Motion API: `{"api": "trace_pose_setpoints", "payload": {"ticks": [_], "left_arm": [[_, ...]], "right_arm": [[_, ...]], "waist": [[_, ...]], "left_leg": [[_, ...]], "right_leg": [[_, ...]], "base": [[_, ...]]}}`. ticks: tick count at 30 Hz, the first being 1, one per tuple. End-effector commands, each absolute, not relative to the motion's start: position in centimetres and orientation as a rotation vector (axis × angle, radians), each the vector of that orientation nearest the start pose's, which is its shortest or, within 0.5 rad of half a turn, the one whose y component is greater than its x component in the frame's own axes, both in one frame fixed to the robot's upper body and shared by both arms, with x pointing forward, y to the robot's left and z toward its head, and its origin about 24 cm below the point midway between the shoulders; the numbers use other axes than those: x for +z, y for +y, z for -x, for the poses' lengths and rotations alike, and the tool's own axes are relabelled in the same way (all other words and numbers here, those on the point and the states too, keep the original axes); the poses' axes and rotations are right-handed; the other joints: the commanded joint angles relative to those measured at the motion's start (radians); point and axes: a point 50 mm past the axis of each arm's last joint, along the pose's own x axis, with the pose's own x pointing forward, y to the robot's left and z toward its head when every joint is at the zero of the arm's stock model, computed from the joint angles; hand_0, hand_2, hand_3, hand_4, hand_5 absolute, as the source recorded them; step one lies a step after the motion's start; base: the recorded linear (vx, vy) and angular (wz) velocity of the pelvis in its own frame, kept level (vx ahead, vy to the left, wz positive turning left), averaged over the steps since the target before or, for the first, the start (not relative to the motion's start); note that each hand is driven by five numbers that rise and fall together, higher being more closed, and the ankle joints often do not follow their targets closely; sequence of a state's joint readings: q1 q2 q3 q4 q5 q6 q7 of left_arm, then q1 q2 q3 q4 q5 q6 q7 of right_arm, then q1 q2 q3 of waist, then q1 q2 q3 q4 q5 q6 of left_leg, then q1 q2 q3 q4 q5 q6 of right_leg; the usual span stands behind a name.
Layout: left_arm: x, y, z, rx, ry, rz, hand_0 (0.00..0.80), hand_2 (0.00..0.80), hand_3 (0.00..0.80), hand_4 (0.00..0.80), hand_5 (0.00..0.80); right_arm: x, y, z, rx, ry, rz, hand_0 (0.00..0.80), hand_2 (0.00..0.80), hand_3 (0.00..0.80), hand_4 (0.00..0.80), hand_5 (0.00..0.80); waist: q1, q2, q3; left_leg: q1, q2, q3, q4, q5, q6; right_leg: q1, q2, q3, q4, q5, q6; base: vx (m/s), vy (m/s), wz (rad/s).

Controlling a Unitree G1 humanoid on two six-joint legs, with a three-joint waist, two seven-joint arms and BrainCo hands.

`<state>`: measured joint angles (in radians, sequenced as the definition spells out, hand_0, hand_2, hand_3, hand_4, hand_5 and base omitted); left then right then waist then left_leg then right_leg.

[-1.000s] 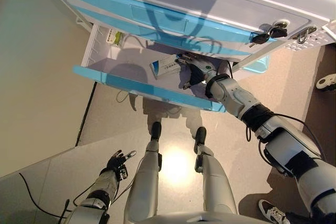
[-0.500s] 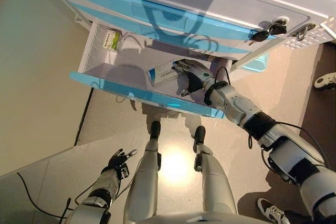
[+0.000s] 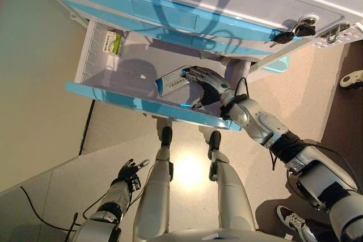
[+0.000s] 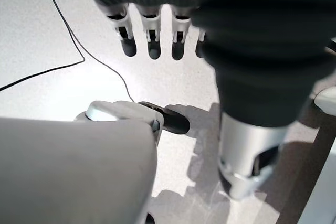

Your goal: Open the drawer and pick up the medicine

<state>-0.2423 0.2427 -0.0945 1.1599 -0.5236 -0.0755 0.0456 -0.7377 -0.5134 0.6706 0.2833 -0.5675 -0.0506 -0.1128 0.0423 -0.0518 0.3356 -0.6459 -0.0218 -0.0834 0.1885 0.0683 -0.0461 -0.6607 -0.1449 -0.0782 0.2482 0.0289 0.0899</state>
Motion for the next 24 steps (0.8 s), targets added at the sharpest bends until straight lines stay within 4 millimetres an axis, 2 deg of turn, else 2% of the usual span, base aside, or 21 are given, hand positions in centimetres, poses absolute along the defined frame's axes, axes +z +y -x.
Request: {"api": "trace_pose_setpoints", "payload": {"ticks": [1, 17, 24], "left_arm": [[-12.1, 23.6, -19.5, 0.367, 0.829, 0.147, 0.0, 0.0, 0.0, 0.0, 0.0], [-12.0, 23.8, -19.5, 0.369, 0.823, 0.125, 0.0, 0.0, 0.0, 0.0, 0.0], [-12.1, 23.9, -19.4, 0.371, 0.832, 0.127, 0.0, 0.0, 0.0, 0.0, 0.0]], "right_arm": [[16.3, -9.3, -33.1, 0.312, -0.705, 1.254, 0.0, 0.0, 0.0, 0.0, 0.0], [17.4, -8.6, -33.7, 0.263, -0.79, 1.315, 0.0, 0.0, 0.0, 0.0, 0.0], [17.4, -7.6, -34.9, 0.3, -0.757, 1.427, 0.0, 0.0, 0.0, 0.0, 0.0]], "waist": [[-0.009, 0.009, -0.012], [0.001, 0.017, -0.015], [0.007, 0.02, -0.017]], "left_leg": [[-0.024, -0.047, 0.024, -0.035, 0.029, 0.02], [-0.024, -0.047, 0.019, -0.039, 0.027, 0.018], [-0.032, -0.05, 0.016, -0.039, 0.033, 0.016]], "right_leg": [[-0.006, 0.014, 0.029, -0.023, 0.047, 0.017], [-0.007, 0.016, 0.037, -0.023, 0.042, 0.018], [-0.014, 0.017, 0.041, -0.02, 0.043, 0.013]], "base": [[0.0, 0.0, 0.0], [0.0, 0.0, 0.0], [0.0, 0.0, 0.0]]}}
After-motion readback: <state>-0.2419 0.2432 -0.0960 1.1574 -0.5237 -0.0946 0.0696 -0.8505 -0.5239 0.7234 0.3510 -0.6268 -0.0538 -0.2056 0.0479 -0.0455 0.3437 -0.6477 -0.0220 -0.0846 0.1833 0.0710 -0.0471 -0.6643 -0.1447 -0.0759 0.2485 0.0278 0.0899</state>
